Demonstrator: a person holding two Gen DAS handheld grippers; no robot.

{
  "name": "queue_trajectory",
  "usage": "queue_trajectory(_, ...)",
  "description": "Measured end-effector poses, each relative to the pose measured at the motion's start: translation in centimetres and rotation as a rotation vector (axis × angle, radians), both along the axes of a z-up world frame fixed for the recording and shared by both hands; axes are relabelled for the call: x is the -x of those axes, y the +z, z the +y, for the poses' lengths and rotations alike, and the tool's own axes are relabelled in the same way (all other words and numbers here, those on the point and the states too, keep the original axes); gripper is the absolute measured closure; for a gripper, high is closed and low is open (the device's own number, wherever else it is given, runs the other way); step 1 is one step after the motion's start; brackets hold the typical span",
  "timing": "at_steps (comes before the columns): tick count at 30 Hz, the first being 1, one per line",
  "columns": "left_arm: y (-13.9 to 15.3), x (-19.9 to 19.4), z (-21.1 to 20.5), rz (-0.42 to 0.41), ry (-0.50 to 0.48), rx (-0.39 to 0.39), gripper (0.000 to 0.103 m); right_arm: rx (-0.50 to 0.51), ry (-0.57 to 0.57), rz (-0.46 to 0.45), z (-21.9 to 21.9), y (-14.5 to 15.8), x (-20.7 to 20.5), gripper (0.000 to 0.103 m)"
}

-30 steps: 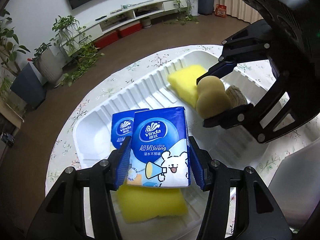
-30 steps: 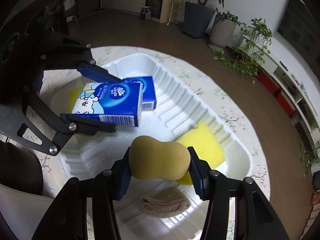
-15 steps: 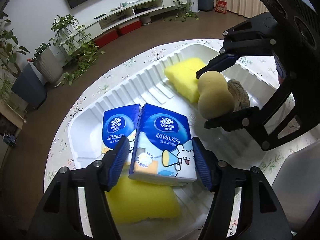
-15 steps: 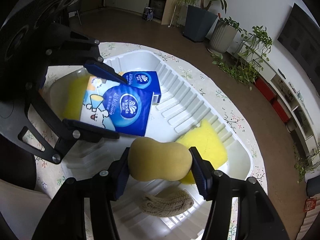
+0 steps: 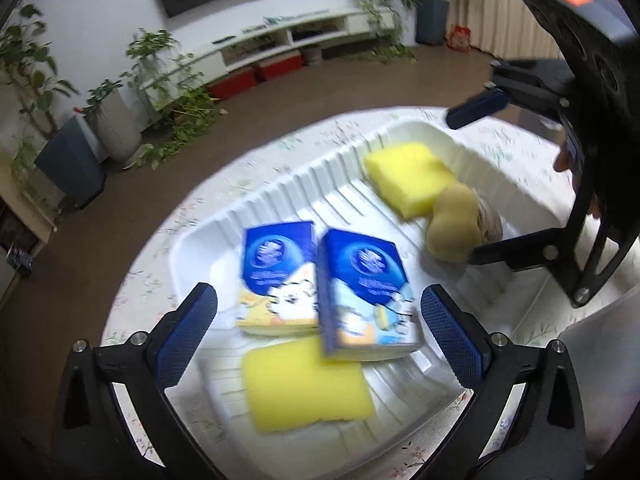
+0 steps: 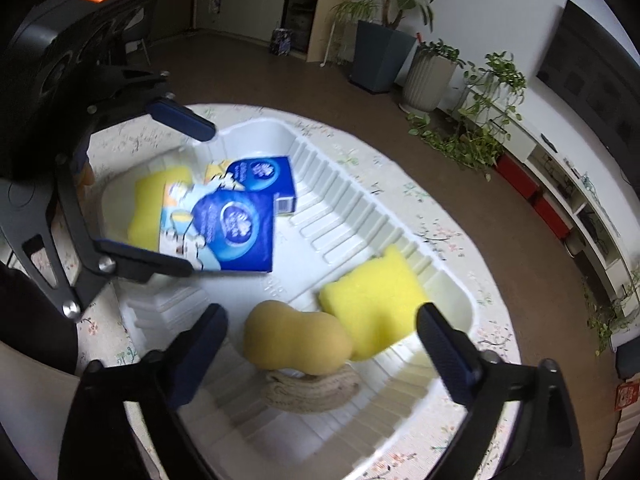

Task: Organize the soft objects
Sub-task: 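Withdraw both open tools from the tray back to the table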

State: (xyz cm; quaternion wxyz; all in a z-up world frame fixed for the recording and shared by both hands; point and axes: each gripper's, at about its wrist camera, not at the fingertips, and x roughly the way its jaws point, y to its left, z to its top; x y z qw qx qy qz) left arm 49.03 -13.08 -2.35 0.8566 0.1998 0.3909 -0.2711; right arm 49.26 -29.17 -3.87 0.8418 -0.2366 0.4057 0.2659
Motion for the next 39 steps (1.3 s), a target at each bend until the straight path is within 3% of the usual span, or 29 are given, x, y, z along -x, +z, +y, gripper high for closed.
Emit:
queue_trajectory(10,4.1,0.6,5.7,-0.062,0.189,0.123,0.000,-0.069,-0.145,-0.089,-5.0,4.3,1.2,0.000)
queue_trajectory(19,5.3,5.3,12.5,-0.072,0.365,0.188,0.000,-0.147,-0.309,-0.128,-11.2,6.9,5.9,0.000)
queue_trajectory(30,5.1,16.3,17.6,-0.096,0.471,0.213,0.000,-0.230,-0.471,-0.122,-15.8,7.0,16.1,0.000)
queue_trajectory(39,3.5,26.7,17.3,-0.059,0.468,0.217,0.000,-0.284,-0.511,-0.048,-13.4,4.3,27.0,0.000)
